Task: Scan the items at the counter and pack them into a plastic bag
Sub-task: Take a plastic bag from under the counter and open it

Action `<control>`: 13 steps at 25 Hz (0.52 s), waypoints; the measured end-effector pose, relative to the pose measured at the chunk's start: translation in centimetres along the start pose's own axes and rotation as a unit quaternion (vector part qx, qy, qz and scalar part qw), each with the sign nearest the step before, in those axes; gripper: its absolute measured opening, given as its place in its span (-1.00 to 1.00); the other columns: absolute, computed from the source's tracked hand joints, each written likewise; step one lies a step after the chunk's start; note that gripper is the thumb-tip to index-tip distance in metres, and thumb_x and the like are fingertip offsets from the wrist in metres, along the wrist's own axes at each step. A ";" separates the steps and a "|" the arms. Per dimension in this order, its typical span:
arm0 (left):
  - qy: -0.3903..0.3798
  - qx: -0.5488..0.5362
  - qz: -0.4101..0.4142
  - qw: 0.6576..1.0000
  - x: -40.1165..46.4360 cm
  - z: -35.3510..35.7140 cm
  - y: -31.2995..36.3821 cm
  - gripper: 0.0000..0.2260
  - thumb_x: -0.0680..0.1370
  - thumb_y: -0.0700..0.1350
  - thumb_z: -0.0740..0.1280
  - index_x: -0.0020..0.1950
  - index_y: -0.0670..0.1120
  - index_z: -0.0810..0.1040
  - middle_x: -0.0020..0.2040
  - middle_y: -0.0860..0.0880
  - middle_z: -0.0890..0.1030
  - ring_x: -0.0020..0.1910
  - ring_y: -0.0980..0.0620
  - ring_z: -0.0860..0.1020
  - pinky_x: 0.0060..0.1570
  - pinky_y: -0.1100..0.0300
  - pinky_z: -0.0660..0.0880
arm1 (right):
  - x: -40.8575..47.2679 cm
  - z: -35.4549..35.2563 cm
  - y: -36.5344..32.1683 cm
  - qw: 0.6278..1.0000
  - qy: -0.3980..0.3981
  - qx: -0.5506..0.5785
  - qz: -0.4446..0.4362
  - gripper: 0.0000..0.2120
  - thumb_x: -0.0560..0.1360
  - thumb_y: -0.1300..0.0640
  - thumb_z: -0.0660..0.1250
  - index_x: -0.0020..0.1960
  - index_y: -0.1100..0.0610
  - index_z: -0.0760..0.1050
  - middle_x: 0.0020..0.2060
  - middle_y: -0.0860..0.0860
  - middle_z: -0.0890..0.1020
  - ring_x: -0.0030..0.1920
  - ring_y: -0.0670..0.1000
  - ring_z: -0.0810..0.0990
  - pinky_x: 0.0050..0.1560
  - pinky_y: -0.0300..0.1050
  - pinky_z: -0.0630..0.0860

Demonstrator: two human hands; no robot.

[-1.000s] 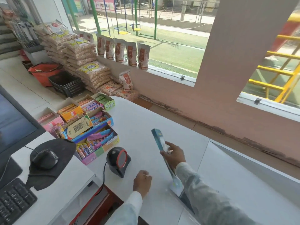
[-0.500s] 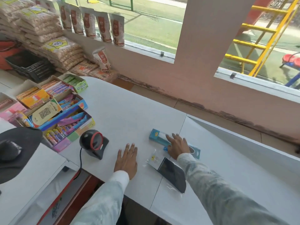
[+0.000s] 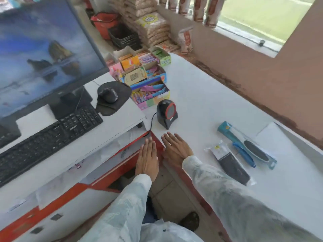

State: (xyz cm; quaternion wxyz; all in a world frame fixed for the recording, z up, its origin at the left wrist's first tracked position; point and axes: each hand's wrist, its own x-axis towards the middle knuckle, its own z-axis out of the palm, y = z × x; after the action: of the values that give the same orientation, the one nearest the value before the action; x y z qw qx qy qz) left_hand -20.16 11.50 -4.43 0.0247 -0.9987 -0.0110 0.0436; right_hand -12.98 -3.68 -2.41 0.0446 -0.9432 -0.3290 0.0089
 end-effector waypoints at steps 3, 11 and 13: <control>-0.002 -0.031 -0.097 0.995 -4.5 1.4 -6.5 -0.44 0.63 -0.08 0.10 0.57 -0.25 0.00 0.59 -0.22 -0.02 0.59 -0.19 0.00 0.57 -0.05 -0.08 | 2.5 1.9 -7.0 0.997 -0.037 0.020 -0.072 -0.53 0.58 0.10 0.24 0.44 0.28 0.35 0.40 0.20 0.47 0.45 0.17 0.37 0.46 0.09 0.27; -0.030 -0.035 -0.243 0.969 -13.5 3.4 -21.8 -0.34 0.52 -0.37 0.22 0.57 -0.23 0.01 0.60 -0.20 -0.02 0.59 -0.19 -0.03 0.56 -0.08 -0.10 | 8.6 3.8 -24.3 0.970 -0.047 0.016 -0.237 -0.44 0.42 0.35 0.02 0.42 0.41 0.29 0.39 0.34 0.42 0.45 0.26 0.34 0.47 0.13 0.28; -0.053 -0.038 -0.242 0.968 -14.5 3.1 -25.2 -0.36 0.53 -0.40 0.19 0.57 -0.22 0.03 0.60 -0.21 0.06 0.59 -0.19 0.03 0.55 -0.10 0.06 | 10.1 4.2 -27.8 0.967 -0.025 0.011 -0.252 -0.35 0.39 0.33 -0.20 0.44 0.42 0.25 0.40 0.34 0.39 0.46 0.26 0.32 0.48 0.11 0.25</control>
State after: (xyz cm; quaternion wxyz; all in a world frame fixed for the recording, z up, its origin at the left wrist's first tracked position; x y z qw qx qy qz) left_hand -35.40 36.45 -4.94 -0.0038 -0.9627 -0.2556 0.0888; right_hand -22.50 24.54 -3.93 0.0475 -0.8287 -0.5571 0.0249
